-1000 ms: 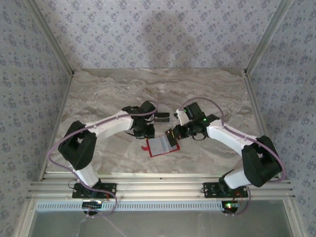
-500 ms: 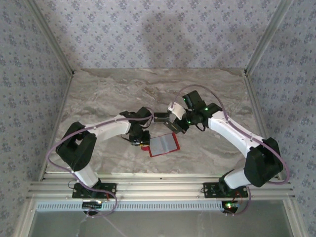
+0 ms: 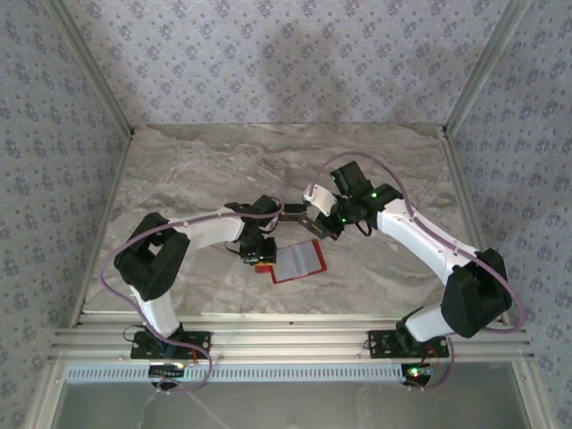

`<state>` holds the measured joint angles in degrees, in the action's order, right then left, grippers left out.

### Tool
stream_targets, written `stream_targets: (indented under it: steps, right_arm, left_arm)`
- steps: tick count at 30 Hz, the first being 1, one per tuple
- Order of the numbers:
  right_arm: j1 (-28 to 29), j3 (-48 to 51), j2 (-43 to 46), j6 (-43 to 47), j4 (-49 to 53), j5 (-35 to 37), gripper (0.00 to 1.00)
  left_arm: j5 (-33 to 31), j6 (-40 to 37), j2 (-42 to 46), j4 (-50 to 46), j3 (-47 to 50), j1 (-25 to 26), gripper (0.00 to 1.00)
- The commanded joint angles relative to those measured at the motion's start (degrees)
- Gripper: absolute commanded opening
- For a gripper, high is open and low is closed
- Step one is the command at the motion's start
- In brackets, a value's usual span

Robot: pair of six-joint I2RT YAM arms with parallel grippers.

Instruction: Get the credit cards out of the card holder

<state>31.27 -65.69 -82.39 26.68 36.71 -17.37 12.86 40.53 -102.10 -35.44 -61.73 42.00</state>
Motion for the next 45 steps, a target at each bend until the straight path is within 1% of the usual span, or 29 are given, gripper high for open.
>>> stream_targets:
  steps: [1,8,13,18,23,27,32,33,38,45]
  right_arm:
    - [0.28,-0.23,1.32,1.65,0.66,0.84,0.00]
    - [0.41,-0.18,1.06,5.81,-1.00,0.62,0.00]
    - [0.48,-2.09,-1.94,10.29,0.19,-1.06,0.00]
    - [0.41,-9.43,-7.69,16.41,3.83,-3.22,0.00]
    - [0.43,-18.53,-15.81,22.52,9.92,-4.04,0.00]
    - [0.33,-27.62,-23.49,26.85,16.34,-2.82,0.00]
    - [0.29,-36.89,-31.26,29.75,21.70,-0.79,0.00]
    - [0.27,-38.26,-32.46,30.04,22.34,-0.13,0.00]
    - [0.28,-43.30,-36.53,31.44,24.63,1.06,0.00]
    - [-0.06,-46.86,-38.33,32.61,25.24,1.59,0.00]
  left_arm:
    - [0.64,-0.45,-1.67,0.63,-2.34,-0.14,0.22]
    - [-0.69,-1.03,-1.88,-0.22,-4.37,-0.25,0.22]
    - [-1.73,-0.56,1.38,-0.49,-2.84,-2.03,0.22]
    - [-2.71,-0.37,6.27,-2.05,-0.76,-3.92,0.23]
    - [-3.23,0.10,10.69,-3.08,2.06,-5.35,0.23]
    - [-3.19,0.89,13.56,-3.07,4.17,-5.71,0.24]
    - [-3.17,2.03,16.61,-3.06,6.41,-5.71,0.25]
    - [-3.27,2.22,17.32,-4.51,6.91,-5.73,0.26]
    - [-3.00,3.11,19.37,-4.56,8.40,-5.68,0.27]
    - [-2.59,3.67,20.38,-4.44,9.46,-5.67,0.28]
